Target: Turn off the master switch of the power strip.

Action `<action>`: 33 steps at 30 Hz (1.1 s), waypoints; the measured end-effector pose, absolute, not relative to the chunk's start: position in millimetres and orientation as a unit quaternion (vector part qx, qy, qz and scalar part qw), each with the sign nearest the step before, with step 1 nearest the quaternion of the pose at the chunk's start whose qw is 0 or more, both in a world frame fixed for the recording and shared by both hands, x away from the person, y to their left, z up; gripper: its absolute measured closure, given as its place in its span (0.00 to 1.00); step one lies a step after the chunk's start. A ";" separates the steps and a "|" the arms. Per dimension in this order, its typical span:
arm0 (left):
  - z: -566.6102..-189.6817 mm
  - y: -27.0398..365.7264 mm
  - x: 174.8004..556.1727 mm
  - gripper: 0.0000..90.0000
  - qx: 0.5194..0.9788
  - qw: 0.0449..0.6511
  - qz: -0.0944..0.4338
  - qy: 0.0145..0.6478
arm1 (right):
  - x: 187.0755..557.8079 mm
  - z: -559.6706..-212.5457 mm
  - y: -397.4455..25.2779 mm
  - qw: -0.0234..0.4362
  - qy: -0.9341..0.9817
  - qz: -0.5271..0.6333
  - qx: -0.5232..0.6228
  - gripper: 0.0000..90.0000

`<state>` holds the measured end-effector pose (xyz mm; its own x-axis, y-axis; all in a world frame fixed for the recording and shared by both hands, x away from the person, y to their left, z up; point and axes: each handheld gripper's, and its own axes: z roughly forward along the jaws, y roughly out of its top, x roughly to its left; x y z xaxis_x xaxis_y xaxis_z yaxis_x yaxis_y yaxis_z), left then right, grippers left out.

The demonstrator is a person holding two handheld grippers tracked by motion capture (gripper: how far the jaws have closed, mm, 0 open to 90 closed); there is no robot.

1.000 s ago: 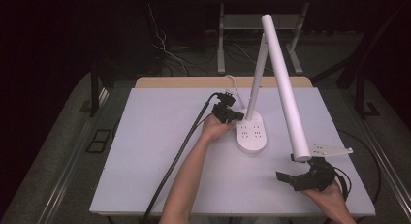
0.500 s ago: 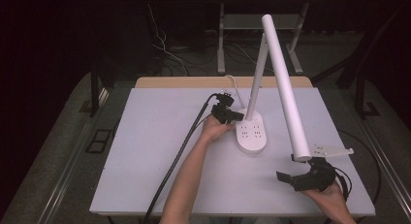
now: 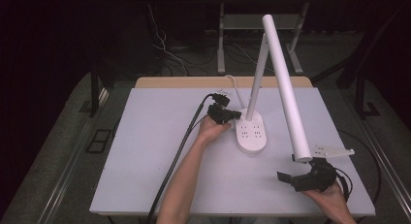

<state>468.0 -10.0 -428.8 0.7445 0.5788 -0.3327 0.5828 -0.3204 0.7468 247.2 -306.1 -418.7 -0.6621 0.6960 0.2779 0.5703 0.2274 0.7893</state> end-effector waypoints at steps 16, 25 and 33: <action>-400.0 15.2 448.5 0.96 0.802 0.492 0.022 0.338 | 247.9 -419.6 -305.1 0.067 0.782 0.469 0.406 0.00; -384.7 33.7 435.1 0.72 0.800 0.507 0.025 0.321 | 247.8 -419.7 -304.4 0.065 0.782 0.469 0.406 0.00; -376.3 49.3 421.6 0.19 0.810 0.500 0.014 0.307 | 247.9 -419.4 -303.7 0.065 0.782 0.469 0.405 0.00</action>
